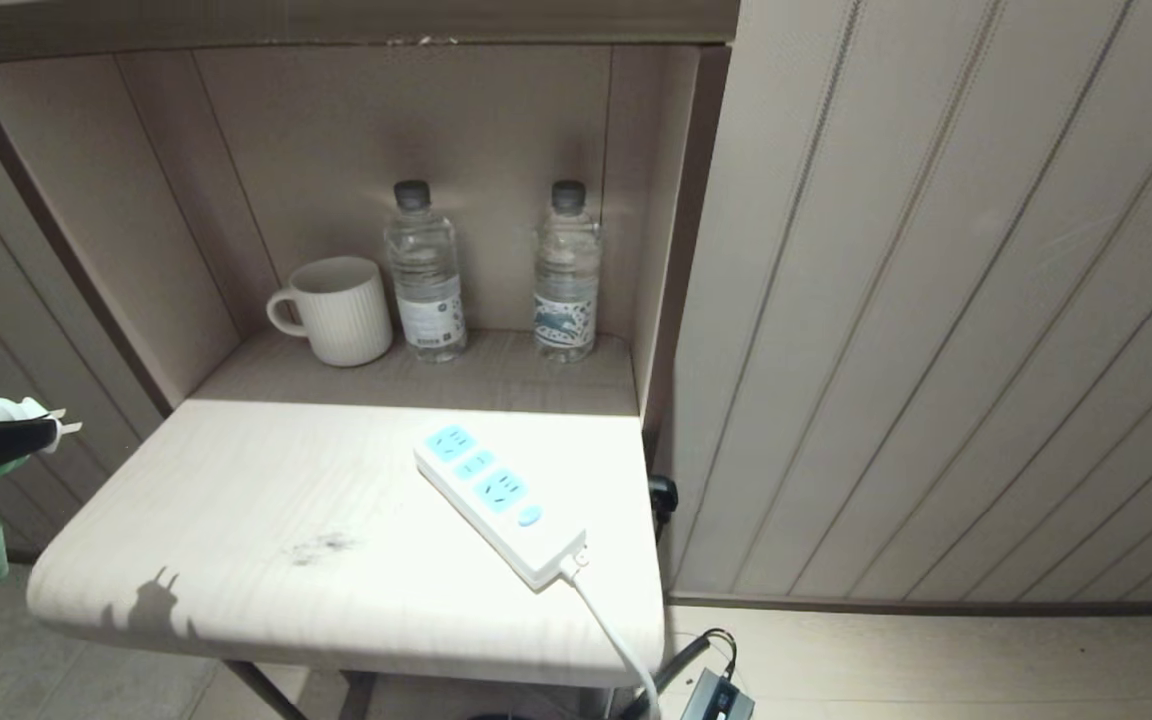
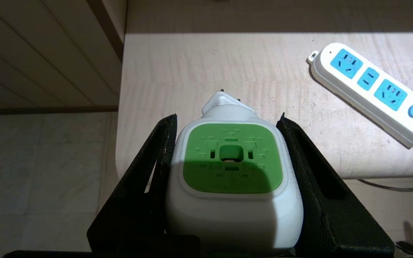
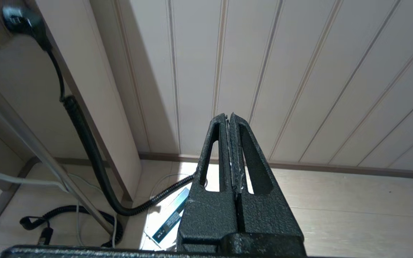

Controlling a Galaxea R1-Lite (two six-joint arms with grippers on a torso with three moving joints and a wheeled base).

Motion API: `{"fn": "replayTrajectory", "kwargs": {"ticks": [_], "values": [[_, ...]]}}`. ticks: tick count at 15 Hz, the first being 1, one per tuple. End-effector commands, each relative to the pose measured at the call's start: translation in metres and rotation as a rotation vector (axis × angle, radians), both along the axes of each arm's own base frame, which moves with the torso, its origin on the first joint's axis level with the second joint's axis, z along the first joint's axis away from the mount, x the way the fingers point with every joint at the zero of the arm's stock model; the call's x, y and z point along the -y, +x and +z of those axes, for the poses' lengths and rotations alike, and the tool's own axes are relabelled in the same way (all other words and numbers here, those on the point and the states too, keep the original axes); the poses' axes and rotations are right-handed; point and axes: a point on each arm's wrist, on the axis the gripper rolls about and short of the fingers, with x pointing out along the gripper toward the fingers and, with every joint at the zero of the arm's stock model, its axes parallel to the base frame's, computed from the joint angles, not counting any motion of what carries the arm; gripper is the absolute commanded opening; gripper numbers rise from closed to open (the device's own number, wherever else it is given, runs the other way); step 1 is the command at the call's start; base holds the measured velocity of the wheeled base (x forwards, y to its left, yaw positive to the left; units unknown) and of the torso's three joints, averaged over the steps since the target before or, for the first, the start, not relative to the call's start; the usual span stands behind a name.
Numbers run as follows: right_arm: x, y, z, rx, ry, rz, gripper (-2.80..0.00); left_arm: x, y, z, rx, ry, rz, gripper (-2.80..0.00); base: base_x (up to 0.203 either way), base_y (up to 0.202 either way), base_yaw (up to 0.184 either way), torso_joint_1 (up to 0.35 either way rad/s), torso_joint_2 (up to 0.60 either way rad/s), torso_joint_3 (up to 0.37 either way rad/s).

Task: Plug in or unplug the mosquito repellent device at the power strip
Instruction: Insert the plug into the socket

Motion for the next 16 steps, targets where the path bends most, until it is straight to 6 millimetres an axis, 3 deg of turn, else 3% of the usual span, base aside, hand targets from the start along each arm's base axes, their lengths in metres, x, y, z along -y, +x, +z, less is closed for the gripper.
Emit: {"fn": "replayTrajectory", "kwargs": {"ticks": [1,5,9,16], "values": [[0.000,0.000,0.000,0.001,0.000,0.000,-2.80,0.000,-0.001,-0.001,-0.003,0.001,0.001,-2.80,0.000,0.000,0.000,0.196,-0.47,-0.282],[0.000,0.000,0.000,0.001,0.000,0.000,-2.80,0.002,0.003,-0.009,-0.043,0.013,-0.010,-2.80,0.000,0.000,0.000,0.201,-0.48,-0.283],[0.000,0.000,0.000,0.001,0.000,0.000,-2.80,0.008,0.011,-0.027,-0.196,0.052,-0.054,-2.80,0.000,0.000,0.000,0.209,-0.48,-0.272],[0.000,0.000,0.000,0.001,0.000,0.000,-2.80,0.011,0.015,-0.037,-0.321,0.020,-0.111,-2.80,0.000,0.000,0.000,0.033,-0.07,-0.039]]}}
